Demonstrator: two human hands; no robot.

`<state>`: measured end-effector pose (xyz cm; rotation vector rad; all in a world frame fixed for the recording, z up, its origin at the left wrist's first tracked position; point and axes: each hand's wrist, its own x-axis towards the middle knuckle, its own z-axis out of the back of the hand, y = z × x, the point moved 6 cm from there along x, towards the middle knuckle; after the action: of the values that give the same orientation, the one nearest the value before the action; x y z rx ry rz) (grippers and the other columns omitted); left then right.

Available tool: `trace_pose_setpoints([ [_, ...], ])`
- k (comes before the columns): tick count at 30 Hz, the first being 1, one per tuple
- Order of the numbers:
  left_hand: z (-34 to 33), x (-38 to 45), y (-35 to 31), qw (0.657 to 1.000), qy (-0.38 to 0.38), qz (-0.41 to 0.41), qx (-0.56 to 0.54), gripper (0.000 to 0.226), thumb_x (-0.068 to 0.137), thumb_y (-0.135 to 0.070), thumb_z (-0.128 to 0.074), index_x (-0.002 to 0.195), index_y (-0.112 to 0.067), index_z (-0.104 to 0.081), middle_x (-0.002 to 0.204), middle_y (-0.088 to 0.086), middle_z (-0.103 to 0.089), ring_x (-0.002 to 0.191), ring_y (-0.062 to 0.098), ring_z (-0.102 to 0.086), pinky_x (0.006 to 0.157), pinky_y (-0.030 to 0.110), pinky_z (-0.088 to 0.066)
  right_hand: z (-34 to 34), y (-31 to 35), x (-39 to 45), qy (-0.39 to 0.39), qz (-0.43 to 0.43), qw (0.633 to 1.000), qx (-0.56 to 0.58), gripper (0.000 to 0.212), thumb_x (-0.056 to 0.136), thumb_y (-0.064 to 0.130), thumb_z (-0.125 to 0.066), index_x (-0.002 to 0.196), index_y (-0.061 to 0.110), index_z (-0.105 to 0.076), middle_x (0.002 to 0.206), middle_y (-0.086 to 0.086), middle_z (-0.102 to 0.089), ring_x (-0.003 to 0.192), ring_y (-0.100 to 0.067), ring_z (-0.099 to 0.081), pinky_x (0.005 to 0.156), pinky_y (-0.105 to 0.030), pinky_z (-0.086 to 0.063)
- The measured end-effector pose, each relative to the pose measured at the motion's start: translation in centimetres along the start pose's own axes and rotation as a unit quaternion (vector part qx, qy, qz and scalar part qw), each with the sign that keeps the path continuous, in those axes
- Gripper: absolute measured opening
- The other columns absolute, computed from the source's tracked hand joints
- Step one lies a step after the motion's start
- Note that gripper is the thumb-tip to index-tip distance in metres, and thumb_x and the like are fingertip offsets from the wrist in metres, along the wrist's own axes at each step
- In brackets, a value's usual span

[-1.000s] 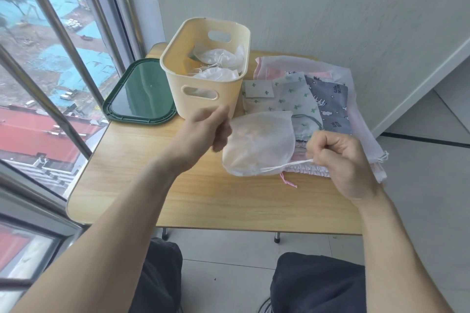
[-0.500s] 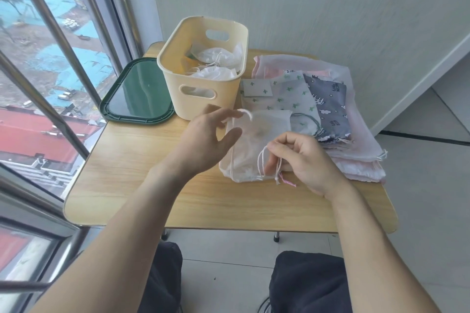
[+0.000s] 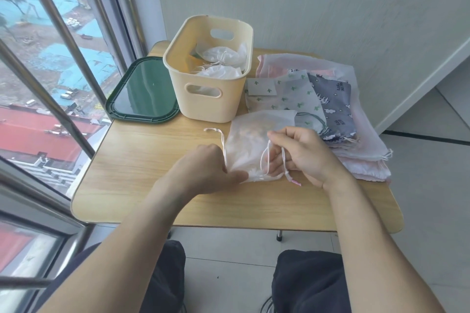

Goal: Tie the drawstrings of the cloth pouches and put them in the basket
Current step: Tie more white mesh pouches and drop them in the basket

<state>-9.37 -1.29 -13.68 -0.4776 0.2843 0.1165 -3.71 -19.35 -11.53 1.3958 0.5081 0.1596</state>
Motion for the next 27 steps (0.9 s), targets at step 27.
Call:
trace_pose_setpoints([
  [27,1.4,0.0,-2.9,0.963,-0.141,-0.156,-0.172,0.014,0.093,-0.024,-0.062,0.082,-0.015,-0.065,0.071,-0.006,-0.072,0.068,0.009,-0.067,0.070,0.036,-0.056,-1.1,0.0,-1.2,-0.040,0.103,0.910,-0.400,0.021,0.079,0.044,-0.081,0.075,0.025,-0.073,0.067,0.011,-0.066,0.062,0.002,-0.057,0.059,-0.015,-0.046],
])
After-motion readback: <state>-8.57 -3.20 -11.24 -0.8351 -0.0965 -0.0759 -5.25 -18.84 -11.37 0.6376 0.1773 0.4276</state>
